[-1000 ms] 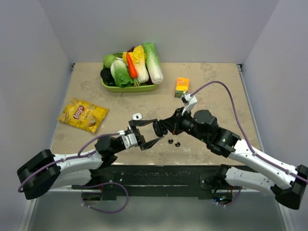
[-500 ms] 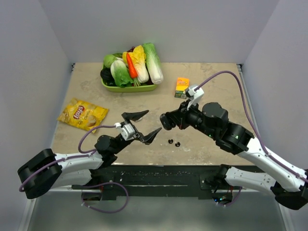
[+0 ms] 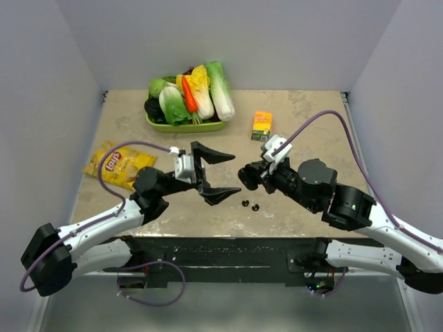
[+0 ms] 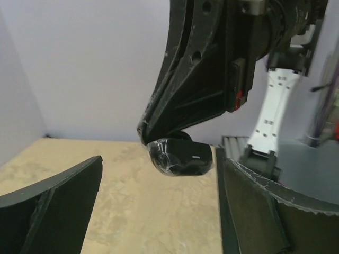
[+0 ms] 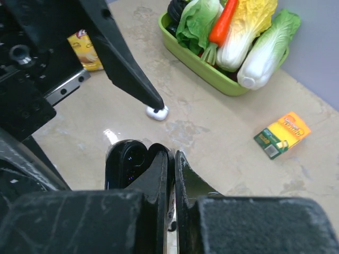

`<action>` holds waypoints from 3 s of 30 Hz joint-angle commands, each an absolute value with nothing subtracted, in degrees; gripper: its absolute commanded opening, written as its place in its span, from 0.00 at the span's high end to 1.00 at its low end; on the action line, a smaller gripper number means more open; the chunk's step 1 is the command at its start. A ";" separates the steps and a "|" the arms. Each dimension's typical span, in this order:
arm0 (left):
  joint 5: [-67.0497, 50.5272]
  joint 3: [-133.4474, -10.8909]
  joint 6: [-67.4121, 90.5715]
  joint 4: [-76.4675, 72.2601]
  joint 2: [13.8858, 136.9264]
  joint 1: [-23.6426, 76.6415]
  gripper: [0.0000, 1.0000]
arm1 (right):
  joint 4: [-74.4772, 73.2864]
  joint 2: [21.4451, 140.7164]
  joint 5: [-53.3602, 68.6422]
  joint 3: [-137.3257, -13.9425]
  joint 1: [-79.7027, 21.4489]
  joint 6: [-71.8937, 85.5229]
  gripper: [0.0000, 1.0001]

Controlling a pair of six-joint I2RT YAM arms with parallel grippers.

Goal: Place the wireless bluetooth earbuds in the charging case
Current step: Pick up the earbud from the center of the board.

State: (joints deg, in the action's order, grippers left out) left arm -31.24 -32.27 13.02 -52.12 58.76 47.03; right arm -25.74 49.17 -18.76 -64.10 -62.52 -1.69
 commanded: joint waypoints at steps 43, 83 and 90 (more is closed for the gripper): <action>-53.00 -48.16 28.83 -43.77 74.71 40.87 0.37 | -18.81 54.32 -41.92 -65.39 -77.08 -19.07 1.00; -51.42 -37.00 35.51 -65.03 73.56 40.87 1.00 | -15.12 52.65 -45.96 -68.47 -76.90 -8.71 0.51; -46.24 -32.61 34.46 -68.29 69.97 40.87 1.00 | -15.03 49.84 -55.70 -66.19 -76.47 -1.51 0.45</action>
